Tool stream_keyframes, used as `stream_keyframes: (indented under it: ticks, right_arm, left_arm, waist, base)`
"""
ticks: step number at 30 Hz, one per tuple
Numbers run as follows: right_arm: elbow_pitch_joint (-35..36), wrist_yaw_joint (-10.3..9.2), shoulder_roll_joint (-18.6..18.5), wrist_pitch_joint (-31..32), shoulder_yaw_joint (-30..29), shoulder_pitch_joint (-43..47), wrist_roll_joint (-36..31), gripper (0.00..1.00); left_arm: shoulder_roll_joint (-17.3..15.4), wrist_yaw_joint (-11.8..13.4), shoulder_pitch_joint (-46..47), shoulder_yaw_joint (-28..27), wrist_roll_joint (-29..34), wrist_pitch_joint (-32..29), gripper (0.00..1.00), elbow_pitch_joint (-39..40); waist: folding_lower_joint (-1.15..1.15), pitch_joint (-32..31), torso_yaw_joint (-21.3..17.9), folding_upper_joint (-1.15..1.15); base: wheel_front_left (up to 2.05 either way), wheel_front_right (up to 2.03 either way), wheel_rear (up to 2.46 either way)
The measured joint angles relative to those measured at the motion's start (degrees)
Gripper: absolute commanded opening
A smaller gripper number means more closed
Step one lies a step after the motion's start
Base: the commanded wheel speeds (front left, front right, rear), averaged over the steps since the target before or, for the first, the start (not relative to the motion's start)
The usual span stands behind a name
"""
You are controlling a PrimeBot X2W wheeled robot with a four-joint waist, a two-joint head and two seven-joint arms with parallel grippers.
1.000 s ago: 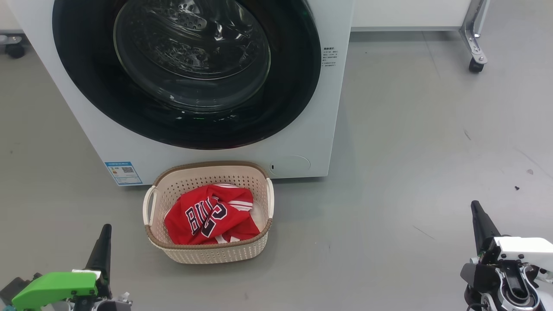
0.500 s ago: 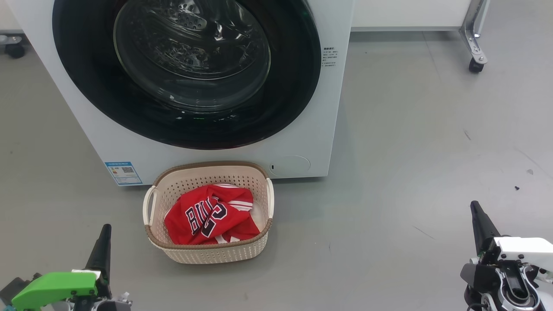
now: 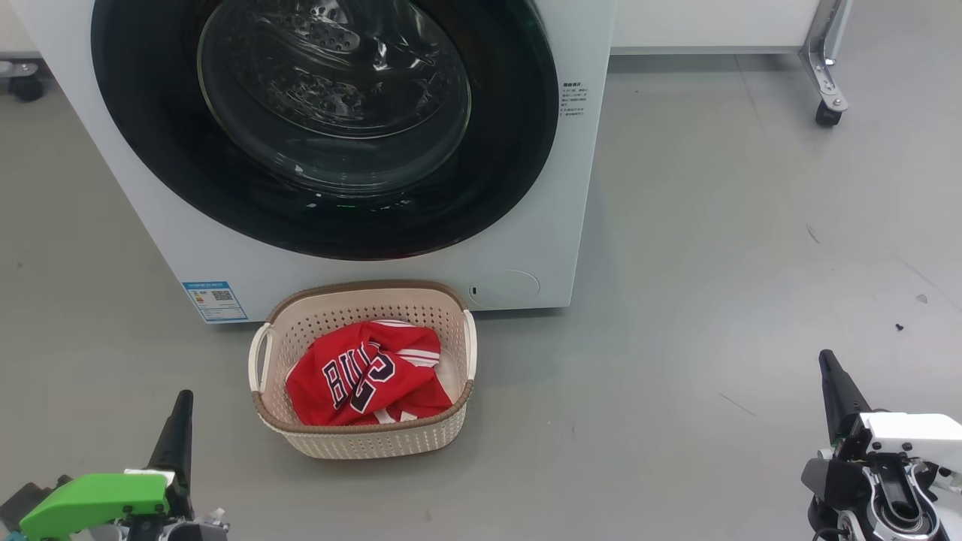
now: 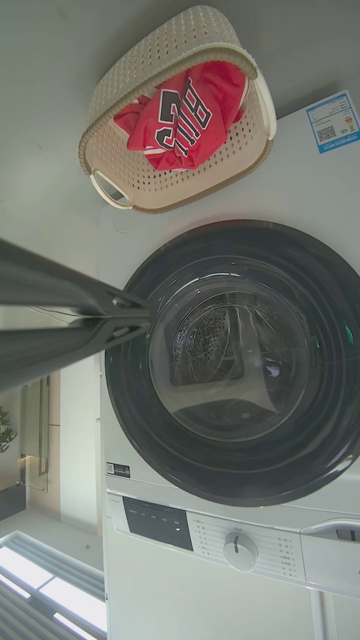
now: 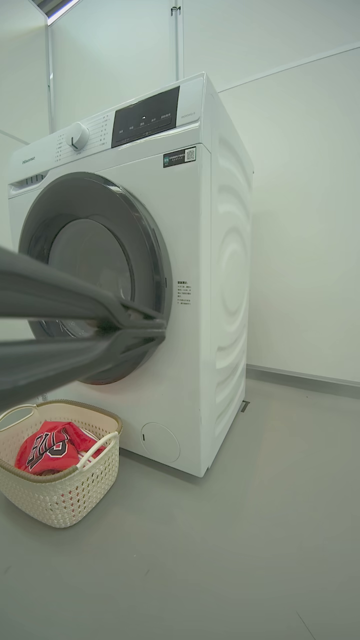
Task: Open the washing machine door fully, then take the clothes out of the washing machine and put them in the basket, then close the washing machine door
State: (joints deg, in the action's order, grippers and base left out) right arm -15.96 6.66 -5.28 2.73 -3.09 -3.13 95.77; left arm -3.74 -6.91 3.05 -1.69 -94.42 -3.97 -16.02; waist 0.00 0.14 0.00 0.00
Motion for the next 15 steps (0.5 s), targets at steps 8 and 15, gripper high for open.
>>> stream_keyframes:
  ticks: [8, 15]
  right_arm:
    - [-0.09, 0.00, 0.01, 0.00, -0.02, -0.01, 0.00, 0.00]
    - [-0.09, 0.01, 0.02, 0.00, -0.05, -0.01, 0.00, 0.00]
  left_arm:
    - [0.01, 0.00, 0.01, -0.03, 0.00, 0.00, 0.00, -0.01]
    - [0.01, 0.00, 0.01, -0.07, 0.00, 0.00, 0.00, -0.01]
  waist:
    - [0.00, 0.00, 0.00, 0.00]
    - [0.00, 0.00, 0.00, 0.00]
  base:
    - [0.00, 0.00, 0.00]
    - [0.00, 0.00, 0.00]
